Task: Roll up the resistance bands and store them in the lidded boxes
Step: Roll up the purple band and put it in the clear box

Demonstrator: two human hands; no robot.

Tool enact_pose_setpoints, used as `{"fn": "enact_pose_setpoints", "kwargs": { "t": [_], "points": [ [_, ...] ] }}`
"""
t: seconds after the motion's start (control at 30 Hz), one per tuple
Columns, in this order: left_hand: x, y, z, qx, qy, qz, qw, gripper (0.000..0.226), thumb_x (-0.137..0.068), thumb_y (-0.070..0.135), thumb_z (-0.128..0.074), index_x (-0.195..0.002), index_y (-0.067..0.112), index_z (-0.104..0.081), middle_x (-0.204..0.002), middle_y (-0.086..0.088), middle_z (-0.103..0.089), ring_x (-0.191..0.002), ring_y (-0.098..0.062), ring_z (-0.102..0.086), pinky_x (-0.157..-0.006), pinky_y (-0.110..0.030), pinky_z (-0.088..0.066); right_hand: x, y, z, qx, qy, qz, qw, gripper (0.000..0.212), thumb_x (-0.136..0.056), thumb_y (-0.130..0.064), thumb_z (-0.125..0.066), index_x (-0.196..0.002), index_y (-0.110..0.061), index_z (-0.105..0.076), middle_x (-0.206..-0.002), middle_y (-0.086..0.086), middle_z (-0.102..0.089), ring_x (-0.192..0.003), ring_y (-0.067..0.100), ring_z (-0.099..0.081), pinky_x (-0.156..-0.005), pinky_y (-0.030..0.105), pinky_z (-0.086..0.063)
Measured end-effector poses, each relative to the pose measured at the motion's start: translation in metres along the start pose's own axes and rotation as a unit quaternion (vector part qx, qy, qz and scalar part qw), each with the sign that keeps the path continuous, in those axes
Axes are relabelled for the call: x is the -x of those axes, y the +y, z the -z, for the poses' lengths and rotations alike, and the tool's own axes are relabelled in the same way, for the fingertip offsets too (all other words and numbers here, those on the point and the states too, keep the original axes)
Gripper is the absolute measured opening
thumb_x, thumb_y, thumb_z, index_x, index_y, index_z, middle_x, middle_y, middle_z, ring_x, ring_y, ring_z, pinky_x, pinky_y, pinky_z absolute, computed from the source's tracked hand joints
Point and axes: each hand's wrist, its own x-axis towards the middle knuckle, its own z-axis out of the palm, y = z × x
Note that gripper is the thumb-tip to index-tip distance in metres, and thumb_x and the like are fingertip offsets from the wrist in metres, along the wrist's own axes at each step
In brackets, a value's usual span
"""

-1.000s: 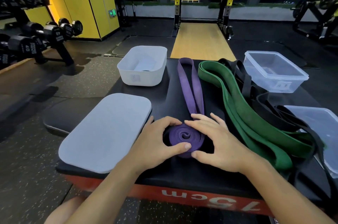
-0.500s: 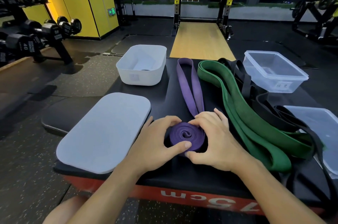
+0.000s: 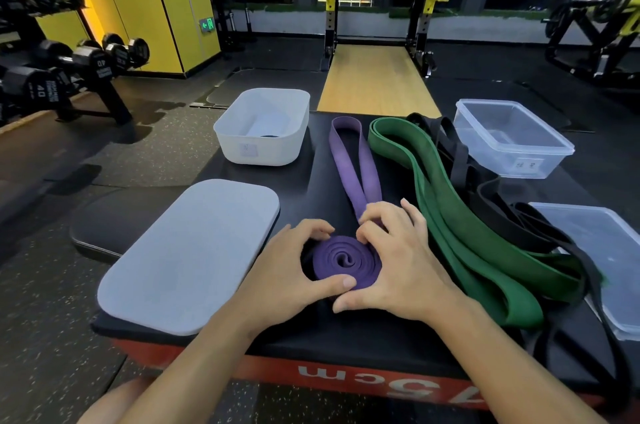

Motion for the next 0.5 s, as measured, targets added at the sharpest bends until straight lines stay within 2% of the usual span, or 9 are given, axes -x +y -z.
{"fn": "enact_pose_setpoints", "kwargs": {
  "t": [0.1,0.17,0.2,0.23,0.3,0.4,0.5],
  "points": [
    [0.0,-0.002,0.001,0.019,-0.004,0.018,1.0,0.06,-0.064,0.068,-0.083,-0.115,0.05,-0.056,-0.124,0.033,-0.059,-0.124,0.006,-0.055,-0.112,-0.031,-0.044,0.005,0.004,0.007,-0.057,-0.045,0.004,0.997,0.079,-0.06,-0.091,-0.069,-0.103,-0.027,-0.05,-0.146,-0.02,-0.04,-0.151,0.002,-0.023,-0.127,0.051,-0.006],
    [0.0,-0.003,0.002,0.026,-0.008,0.018,0.999,0.059,-0.063,0.067,-0.083,-0.114,0.049,-0.059,-0.127,0.038,-0.057,-0.125,0.01,-0.054,-0.118,-0.035,-0.039,0.01,0.005,0.012,-0.085,-0.069,0.007,0.994,0.077,-0.07,-0.076,-0.075,-0.126,-0.029,-0.05,-0.158,-0.02,-0.033,-0.156,0.001,-0.012,-0.128,0.049,-0.004],
    [0.0,-0.004,0.002,0.029,-0.012,0.018,0.999,0.059,-0.064,0.066,-0.083,-0.115,0.048,-0.06,-0.129,0.039,-0.057,-0.125,0.011,-0.054,-0.12,-0.038,-0.037,0.012,0.005,0.013,-0.094,-0.082,0.009,0.992,0.085,-0.073,-0.066,-0.075,-0.143,-0.03,-0.042,-0.162,-0.019,-0.029,-0.156,0.0,-0.008,-0.129,0.047,-0.003],
    [-0.001,-0.004,0.002,0.033,-0.016,0.018,0.999,0.059,-0.064,0.065,-0.083,-0.116,0.048,-0.06,-0.129,0.039,-0.057,-0.125,0.012,-0.054,-0.121,-0.039,-0.037,0.014,0.004,0.014,-0.099,-0.095,0.01,0.99,0.094,-0.075,-0.057,-0.073,-0.155,-0.031,-0.03,-0.164,-0.019,-0.027,-0.156,-0.002,-0.008,-0.129,0.045,-0.002],
    [-0.001,-0.002,0.003,0.033,-0.025,0.016,0.999,0.058,-0.066,0.064,-0.083,-0.117,0.047,-0.06,-0.127,0.041,-0.057,-0.125,0.014,-0.054,-0.122,-0.041,-0.035,0.014,0.002,0.014,-0.103,-0.108,0.008,0.989,0.103,-0.074,-0.047,-0.069,-0.162,-0.03,-0.017,-0.16,-0.02,-0.035,-0.153,-0.004,-0.017,-0.129,0.043,-0.001],
    [0.0,0.0,0.003,0.018,-0.035,0.007,0.999,0.053,-0.073,0.06,-0.082,-0.119,0.047,-0.057,-0.127,0.042,-0.057,-0.126,0.014,-0.053,-0.123,-0.04,-0.034,0.014,0.002,0.012,-0.104,-0.104,0.01,0.989,0.1,-0.073,-0.044,-0.069,-0.161,-0.027,-0.026,-0.149,-0.023,-0.047,-0.148,-0.005,-0.029,-0.129,0.042,-0.002],
    [0.001,-0.002,0.001,-0.004,-0.029,0.002,1.0,0.052,-0.08,0.056,-0.082,-0.123,0.049,-0.052,-0.126,0.033,-0.061,-0.126,0.012,-0.052,-0.111,-0.026,-0.043,0.015,0.003,0.01,-0.09,-0.09,0.019,0.992,0.095,-0.07,-0.048,-0.068,-0.157,-0.026,-0.037,-0.147,-0.02,-0.047,-0.148,-0.004,-0.028,-0.129,0.042,-0.002]
  ]
}}
